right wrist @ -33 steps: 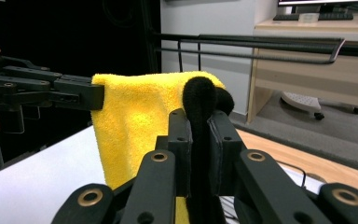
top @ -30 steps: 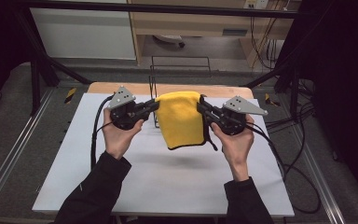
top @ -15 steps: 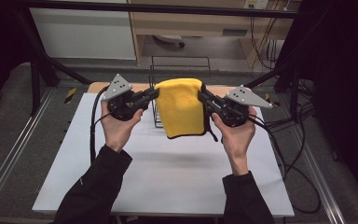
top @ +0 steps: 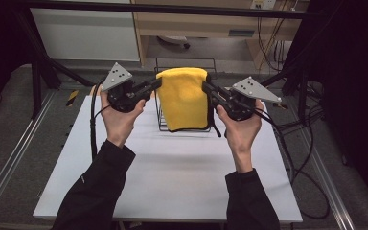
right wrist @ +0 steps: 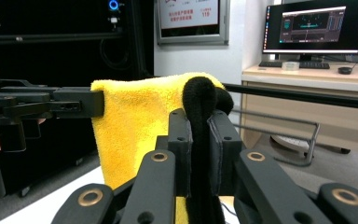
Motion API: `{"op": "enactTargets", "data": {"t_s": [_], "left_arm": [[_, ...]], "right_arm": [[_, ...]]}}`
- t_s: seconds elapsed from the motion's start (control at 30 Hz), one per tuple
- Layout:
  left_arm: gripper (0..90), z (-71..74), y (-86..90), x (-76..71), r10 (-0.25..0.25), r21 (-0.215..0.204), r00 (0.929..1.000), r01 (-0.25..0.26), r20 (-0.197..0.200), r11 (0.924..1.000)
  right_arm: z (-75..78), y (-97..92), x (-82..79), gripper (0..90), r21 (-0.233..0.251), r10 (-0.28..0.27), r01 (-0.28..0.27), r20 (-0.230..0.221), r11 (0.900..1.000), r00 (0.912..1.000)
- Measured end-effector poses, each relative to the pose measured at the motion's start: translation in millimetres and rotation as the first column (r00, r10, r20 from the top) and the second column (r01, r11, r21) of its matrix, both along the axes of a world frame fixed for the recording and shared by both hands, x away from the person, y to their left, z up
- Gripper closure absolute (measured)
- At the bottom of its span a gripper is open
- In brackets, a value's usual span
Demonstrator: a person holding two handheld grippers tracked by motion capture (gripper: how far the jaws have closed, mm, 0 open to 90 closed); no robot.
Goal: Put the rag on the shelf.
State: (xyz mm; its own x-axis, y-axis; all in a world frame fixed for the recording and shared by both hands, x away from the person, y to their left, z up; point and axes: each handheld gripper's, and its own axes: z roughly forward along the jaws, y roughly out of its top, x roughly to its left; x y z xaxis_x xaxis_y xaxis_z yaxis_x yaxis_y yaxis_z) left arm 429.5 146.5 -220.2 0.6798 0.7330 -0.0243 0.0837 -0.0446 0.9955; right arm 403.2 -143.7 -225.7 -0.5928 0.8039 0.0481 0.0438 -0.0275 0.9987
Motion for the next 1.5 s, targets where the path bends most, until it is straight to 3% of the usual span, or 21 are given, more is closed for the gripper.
{"op": "enactTargets", "data": {"t_s": [0.57, 1.33, 1.5], "left_arm": [[83.9, 31.4, 0.9, 11.4, 0.022, -0.024, 0.9981, -0.021, 0.057, 0.9995], [83.9, 76.2, 3.0, 27.9, 0.053, -0.032, 0.9896, -0.049, 0.134, 0.9983], [83.9, 81.5, 2.0, 34.2, 0.050, -0.045, 0.9900, -0.044, 0.132, 0.9980]], "right_arm": [[25.8, 4.7, 14.7, 81.4, 0.051, -0.020, 0.017, 0.055, 0.9985, 0.9983], [67.2, 7.4, 34.8, 81.4, 0.080, -0.025, 0.015, 0.119, 0.9967, 0.9926], [73.4, 8.2, 40.9, 81.4, 0.080, -0.031, 0.021, 0.125, 0.9966, 0.9917]]}}
